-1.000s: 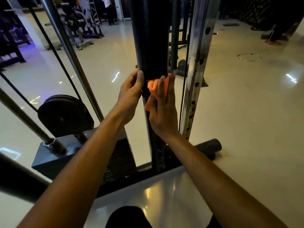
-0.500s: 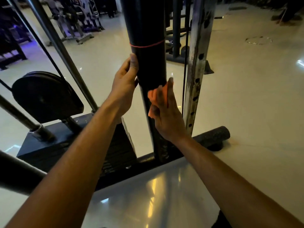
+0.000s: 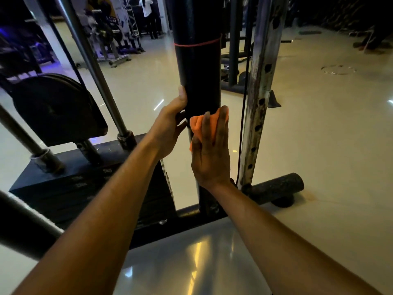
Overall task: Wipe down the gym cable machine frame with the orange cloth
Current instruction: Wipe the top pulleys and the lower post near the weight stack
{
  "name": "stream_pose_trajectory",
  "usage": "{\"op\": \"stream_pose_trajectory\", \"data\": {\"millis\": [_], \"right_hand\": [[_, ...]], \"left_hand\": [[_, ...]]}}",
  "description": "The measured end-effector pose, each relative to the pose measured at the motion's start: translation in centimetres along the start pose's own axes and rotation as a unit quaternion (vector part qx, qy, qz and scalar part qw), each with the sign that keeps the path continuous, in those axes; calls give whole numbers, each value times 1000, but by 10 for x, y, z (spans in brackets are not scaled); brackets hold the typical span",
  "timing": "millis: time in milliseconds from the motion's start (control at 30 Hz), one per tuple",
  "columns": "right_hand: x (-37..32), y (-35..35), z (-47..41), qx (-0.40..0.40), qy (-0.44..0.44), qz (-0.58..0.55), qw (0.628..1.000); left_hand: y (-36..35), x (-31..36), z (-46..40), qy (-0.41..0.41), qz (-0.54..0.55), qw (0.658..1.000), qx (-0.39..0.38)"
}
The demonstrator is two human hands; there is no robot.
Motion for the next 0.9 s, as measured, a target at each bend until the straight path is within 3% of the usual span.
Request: {"op": "stream_pose_trajectory", "data": {"millis": [133, 233, 433, 567, 733, 900], "right_hand": [[-5, 14, -34, 11, -11, -36, 999], [8, 21, -41, -5, 56, -8, 998], [42, 2, 58, -74, 48, 10, 996], [44, 12, 49, -87, 43, -12, 995], [32, 0, 30, -17, 27, -21, 999], [53, -15, 77, -46, 7, -9, 999]], "left_hand": [[-2, 6, 3, -7, 30, 999, 42], [-3, 3, 1, -8, 56, 997, 54], [-18, -9, 6, -42, 64, 993, 91], [-23, -1, 8, -59, 54, 991, 103], [-14, -7, 2, -60, 42, 995, 68], [-13, -26, 3, -68, 62, 994, 51]]}}
Point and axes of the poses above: each hand's wrist, its own z-axis away from the middle knuckle, its own y-axis out of the back of the hand, x = y × z, the point moved 3 cm from there along -z, towards the middle knuckle, and after that the axes turned 4 degrees about -z, right-handed, at the moved point
